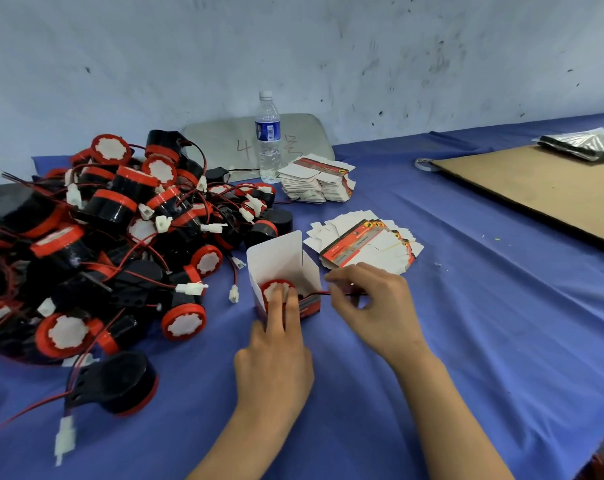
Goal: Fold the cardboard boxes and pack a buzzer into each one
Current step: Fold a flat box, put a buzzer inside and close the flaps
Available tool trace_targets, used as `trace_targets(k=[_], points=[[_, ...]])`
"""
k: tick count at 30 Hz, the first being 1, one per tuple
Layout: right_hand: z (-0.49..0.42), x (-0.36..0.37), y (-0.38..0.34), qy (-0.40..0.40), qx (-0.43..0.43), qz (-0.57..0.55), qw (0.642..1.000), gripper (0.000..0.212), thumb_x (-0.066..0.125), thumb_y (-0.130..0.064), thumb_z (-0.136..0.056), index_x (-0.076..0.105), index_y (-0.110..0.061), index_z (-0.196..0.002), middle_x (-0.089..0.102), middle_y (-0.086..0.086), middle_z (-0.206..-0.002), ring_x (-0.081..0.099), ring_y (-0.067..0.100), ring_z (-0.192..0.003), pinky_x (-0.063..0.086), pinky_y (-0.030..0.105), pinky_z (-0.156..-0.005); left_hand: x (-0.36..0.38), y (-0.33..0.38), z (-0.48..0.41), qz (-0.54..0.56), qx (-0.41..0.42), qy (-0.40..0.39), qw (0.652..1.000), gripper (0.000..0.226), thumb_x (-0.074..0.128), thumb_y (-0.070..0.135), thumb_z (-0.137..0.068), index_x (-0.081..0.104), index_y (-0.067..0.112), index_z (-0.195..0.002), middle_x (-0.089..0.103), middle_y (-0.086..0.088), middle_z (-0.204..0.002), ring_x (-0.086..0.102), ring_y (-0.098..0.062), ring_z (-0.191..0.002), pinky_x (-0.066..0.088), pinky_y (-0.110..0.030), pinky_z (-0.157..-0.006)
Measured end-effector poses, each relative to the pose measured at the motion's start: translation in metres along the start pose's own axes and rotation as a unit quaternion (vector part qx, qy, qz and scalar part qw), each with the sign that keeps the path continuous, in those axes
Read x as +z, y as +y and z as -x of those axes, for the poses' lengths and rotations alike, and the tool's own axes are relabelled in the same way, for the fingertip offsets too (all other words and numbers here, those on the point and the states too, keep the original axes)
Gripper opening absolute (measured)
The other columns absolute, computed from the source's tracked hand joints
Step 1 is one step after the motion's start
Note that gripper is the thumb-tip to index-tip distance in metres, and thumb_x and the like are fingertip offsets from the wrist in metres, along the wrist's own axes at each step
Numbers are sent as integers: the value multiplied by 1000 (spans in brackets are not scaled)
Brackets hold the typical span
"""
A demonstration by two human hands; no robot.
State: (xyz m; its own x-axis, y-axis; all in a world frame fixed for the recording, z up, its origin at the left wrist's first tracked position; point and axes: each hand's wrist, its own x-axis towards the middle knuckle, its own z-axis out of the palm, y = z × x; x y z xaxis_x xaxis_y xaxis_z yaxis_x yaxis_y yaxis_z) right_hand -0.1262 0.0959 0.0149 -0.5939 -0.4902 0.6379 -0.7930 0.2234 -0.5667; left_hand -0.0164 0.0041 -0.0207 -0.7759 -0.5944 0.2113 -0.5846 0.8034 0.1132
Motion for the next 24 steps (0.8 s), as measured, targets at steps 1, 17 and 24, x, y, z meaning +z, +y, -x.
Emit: trace_targets(k=[1, 17, 24], points=[[0, 1, 0, -15, -24, 4, 1000, 11, 65, -13, -78, 74, -15, -84, 67, -7, -73, 58, 15, -60, 48, 28, -66, 1, -1, -1, 6, -6, -1, 1000, 76, 41, 25, -93, -7, 22, -152, -13, 8, -161, 43, -15, -125, 38, -27, -56], [-4, -22, -9, -44, 18, 74, 996, 9, 74, -6, -82, 78, -14, -87, 72, 0, -78, 66, 22, -69, 53, 39, -66, -4, -15, -12, 122, 24, 105, 987, 41, 68, 11, -78, 64, 20, -118, 58, 3, -127, 33, -40, -139, -4, -66, -110], [-17, 14, -23, -59, -85, 215, 971, 7, 71, -1, -81, 70, -3, -74, 65, 10, -70, 61, 34, -54, 49, 40, -44, 0, -16, -17, 169, 40, 98, 980, 41, 61, -6, -79, 61, 11, -117, 56, -5, -122, 33, -36, -140, 15, -66, -113]])
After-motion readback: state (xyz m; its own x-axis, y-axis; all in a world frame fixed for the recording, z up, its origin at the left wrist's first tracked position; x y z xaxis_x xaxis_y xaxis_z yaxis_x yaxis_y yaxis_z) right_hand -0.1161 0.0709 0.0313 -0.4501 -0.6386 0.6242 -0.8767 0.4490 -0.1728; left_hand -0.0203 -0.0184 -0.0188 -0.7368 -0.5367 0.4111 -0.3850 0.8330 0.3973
